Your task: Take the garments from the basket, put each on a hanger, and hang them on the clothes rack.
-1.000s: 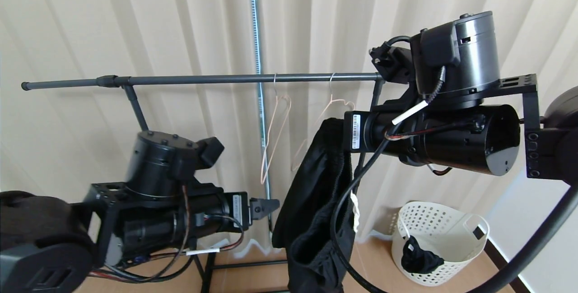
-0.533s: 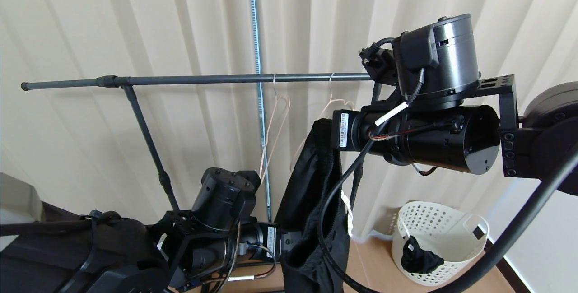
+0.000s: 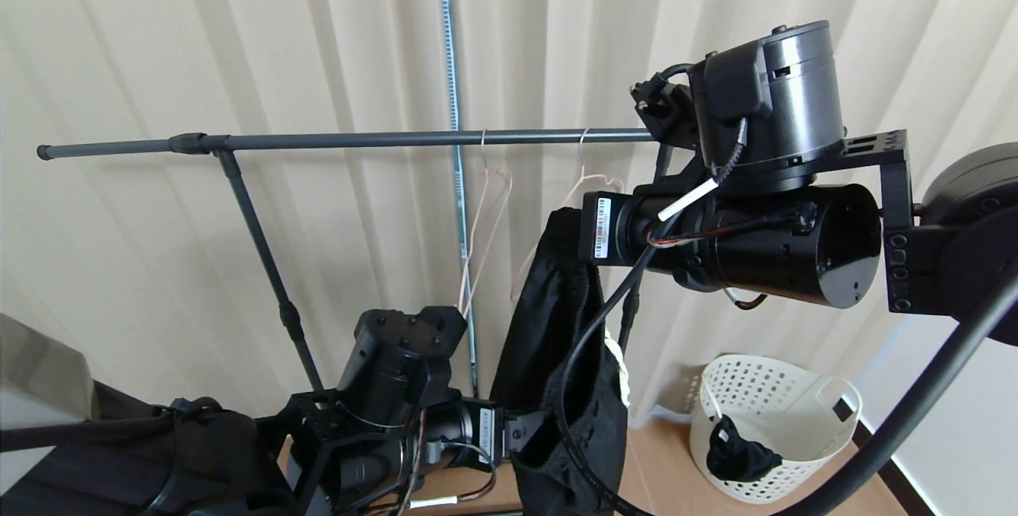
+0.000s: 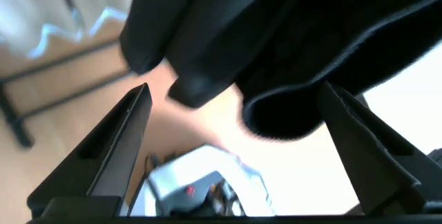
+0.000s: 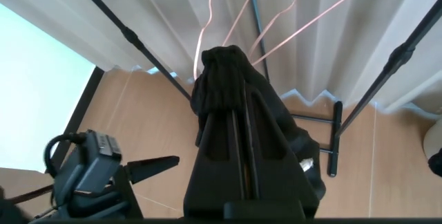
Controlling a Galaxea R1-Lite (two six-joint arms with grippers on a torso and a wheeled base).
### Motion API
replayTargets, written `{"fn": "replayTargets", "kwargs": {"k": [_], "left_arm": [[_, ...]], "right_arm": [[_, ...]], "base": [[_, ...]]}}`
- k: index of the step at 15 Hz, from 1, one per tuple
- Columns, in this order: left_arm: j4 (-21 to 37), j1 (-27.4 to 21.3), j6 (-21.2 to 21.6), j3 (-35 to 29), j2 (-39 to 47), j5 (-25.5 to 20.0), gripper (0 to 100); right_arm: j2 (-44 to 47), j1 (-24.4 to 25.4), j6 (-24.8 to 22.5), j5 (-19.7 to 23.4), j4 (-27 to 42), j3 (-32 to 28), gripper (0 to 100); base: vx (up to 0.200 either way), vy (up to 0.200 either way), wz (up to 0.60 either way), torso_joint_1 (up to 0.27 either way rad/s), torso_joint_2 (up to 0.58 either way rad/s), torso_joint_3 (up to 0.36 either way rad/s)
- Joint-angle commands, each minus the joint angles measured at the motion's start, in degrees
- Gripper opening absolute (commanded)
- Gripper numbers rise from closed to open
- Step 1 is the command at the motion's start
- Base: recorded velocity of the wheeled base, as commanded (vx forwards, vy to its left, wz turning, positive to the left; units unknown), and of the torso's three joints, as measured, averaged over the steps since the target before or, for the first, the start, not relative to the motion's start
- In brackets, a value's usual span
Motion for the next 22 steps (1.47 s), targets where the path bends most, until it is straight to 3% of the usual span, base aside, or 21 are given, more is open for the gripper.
{"fn": "replayTargets", "kwargs": {"k": [1,5,10,12,17,18,22], "left_arm": [[-4.42,-0.43,0.25,3.24,-0.64,-0.09,100],[-4.51,-1.05,2.62,2.98,2.00,0.61,100],[-4.60,-1.31,5.08,2.71,8.15,6.94,100],[-4.60,-1.57,5.96,2.89,8.68,7.38,100],[-4.68,-1.75,6.75,3.33,8.42,7.47,100],[-4.68,-1.66,6.75,3.33,8.24,7.47,0],[-4.60,0.80,6.75,3.15,3.93,7.47,0]], "right_arm": [[0.17,0.03,-0.01,0.00,0.02,0.09,0],[-0.88,0.03,0.08,0.09,0.02,0.18,0],[-5.89,0.03,-0.10,0.27,0.19,0.70,0],[-6.33,-0.40,-0.19,0.36,0.11,0.53,0],[-5.10,-7.70,-1.59,-0.17,0.11,0.26,0],[-5.10,-9.19,-2.38,-0.17,0.11,0.35,0],[-4.92,-14.29,-6.43,-0.70,-1.48,1.23,0]], "base": [[0.000,0.000,0.00,0.000,0.00,0.000],[0.000,0.000,0.00,0.000,0.00,0.000],[0.000,0.000,0.00,0.000,0.00,0.000],[0.000,0.000,0.00,0.000,0.00,0.000],[0.000,0.000,0.00,0.000,0.00,0.000],[0.000,0.000,0.00,0.000,0.00,0.000],[0.000,0.000,0.00,0.000,0.00,0.000]]}}
